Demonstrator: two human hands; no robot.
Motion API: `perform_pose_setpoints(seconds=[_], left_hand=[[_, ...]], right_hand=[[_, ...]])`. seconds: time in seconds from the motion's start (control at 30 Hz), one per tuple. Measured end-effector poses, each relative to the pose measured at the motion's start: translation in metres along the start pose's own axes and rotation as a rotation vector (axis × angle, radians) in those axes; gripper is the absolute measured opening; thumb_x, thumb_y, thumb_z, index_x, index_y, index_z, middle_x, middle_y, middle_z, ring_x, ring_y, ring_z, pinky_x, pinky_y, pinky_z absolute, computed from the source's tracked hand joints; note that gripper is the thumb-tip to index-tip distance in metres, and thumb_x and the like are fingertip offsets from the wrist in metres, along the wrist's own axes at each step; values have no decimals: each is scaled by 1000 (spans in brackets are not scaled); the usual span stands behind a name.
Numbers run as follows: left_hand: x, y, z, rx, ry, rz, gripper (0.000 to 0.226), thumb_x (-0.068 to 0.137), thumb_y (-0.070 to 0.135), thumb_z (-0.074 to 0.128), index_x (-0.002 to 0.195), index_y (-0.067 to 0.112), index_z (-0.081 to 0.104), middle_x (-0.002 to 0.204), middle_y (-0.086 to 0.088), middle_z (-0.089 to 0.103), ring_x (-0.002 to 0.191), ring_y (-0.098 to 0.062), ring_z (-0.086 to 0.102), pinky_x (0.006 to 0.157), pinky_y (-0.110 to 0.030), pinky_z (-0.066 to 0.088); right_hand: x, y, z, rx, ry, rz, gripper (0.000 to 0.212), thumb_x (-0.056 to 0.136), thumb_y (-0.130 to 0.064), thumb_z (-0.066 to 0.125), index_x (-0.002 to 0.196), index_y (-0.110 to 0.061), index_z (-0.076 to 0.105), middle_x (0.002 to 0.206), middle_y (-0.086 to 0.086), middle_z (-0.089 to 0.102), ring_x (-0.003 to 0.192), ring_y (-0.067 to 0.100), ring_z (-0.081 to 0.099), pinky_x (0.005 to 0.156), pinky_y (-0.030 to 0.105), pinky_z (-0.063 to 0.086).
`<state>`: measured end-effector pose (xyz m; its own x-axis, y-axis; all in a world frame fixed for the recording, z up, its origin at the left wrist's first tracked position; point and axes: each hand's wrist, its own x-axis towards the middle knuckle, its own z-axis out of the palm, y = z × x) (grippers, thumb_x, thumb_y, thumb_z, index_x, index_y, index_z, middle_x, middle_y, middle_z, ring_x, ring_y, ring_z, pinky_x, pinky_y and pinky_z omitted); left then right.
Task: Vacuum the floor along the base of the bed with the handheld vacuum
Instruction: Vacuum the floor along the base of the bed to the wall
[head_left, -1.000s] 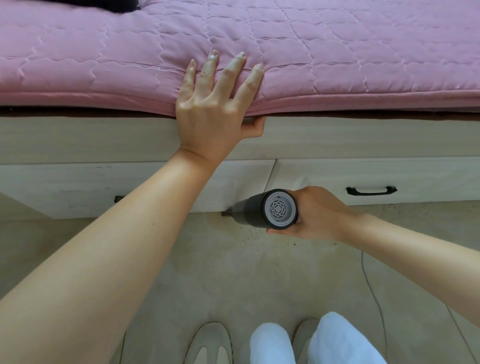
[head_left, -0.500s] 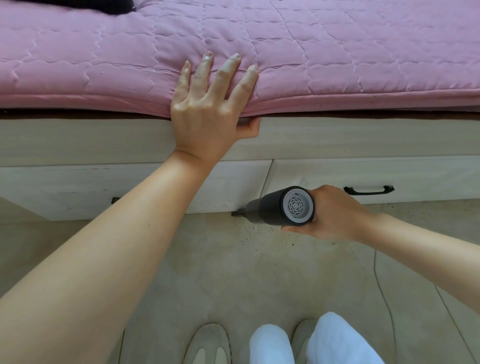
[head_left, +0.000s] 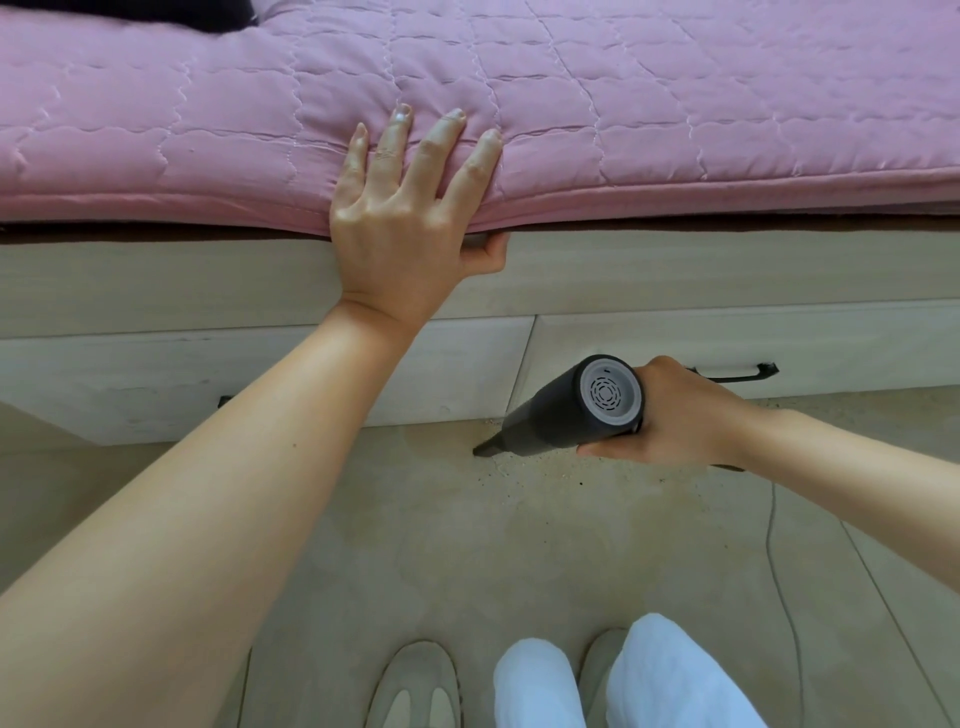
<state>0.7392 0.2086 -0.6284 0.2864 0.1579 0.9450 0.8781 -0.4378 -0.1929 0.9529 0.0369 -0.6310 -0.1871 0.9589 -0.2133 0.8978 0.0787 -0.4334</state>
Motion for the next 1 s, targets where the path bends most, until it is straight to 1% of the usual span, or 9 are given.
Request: perform_pose_setpoints(seconds=[0.1,0.2,0.33,0.43,0.63,0.77,0.83,0.93,1.0], left_hand=[[0,0,-1,2,2,2,58,80,66,63,124,28,71,124,-1,70,112,-34,68,94,-54,54],[0,0,-1,1,-1,2,59,80,67,63,124,28,70,124,-1,70,113,-35,67,94,-54,53],[1,0,-1,9,3,8,60,82,70,59,124,28,70,124,-1,70,113,-34,67,94,-54,53],[1,1,-1,4,6,2,58,83,68,59,124,28,71,124,-1,70,113,-34,67,94,-54,54],[1,0,0,1,2,4,60,81,68,62,124,28,70,124,-1,70,113,-35,67,94,-54,54],[1,0,1,11,0,5,61,77,68,65,124,29,70,124,0,70,113,-34,67,94,-53,53],[1,-1,1,10,1,5,61,78,68,64,124,29,70,125,0,70,113,-34,67,94,-53,53],[1,-1,0,4,7,6,59,81,68,61,124,28,70,124,-1,70,113,-34,67,94,-54,54],[2,0,0,-1,12,6,58,84,68,58,124,28,70,124,-1,70,112,-35,67,94,-54,54]], right_hand=[[-7,1,-4,22,-23,-3,31,68,-46,77,68,-47,46,58,-27,56,66,-11,56,55,7,37],[-14,1,-7,43,-44,-18,35,70,-38,79,61,-44,46,58,-38,53,61,-13,54,54,5,37],[-19,-1,-10,29,-68,-49,36,71,-38,77,60,-57,49,54,-33,53,58,-8,53,54,8,37],[-17,-1,-8,19,-40,-47,37,71,-37,78,54,-46,47,55,-35,52,58,-10,53,53,8,37],[-5,-5,-2,-49,6,-33,27,70,-53,72,68,-49,46,58,-25,53,63,-2,55,54,12,36],[-1,-10,-1,-95,36,-79,31,71,-52,73,93,-35,59,67,-23,52,66,5,51,53,7,37],[-1,-10,-2,-106,26,-75,35,71,-51,73,96,-31,60,68,-23,52,67,5,50,55,5,38],[-4,-9,-6,-86,-12,-78,30,71,-49,74,90,-31,60,64,-26,50,62,2,51,55,5,38],[-8,-8,-10,-52,-32,-83,25,71,-44,76,77,-39,53,60,-27,50,60,-8,53,56,4,37]])
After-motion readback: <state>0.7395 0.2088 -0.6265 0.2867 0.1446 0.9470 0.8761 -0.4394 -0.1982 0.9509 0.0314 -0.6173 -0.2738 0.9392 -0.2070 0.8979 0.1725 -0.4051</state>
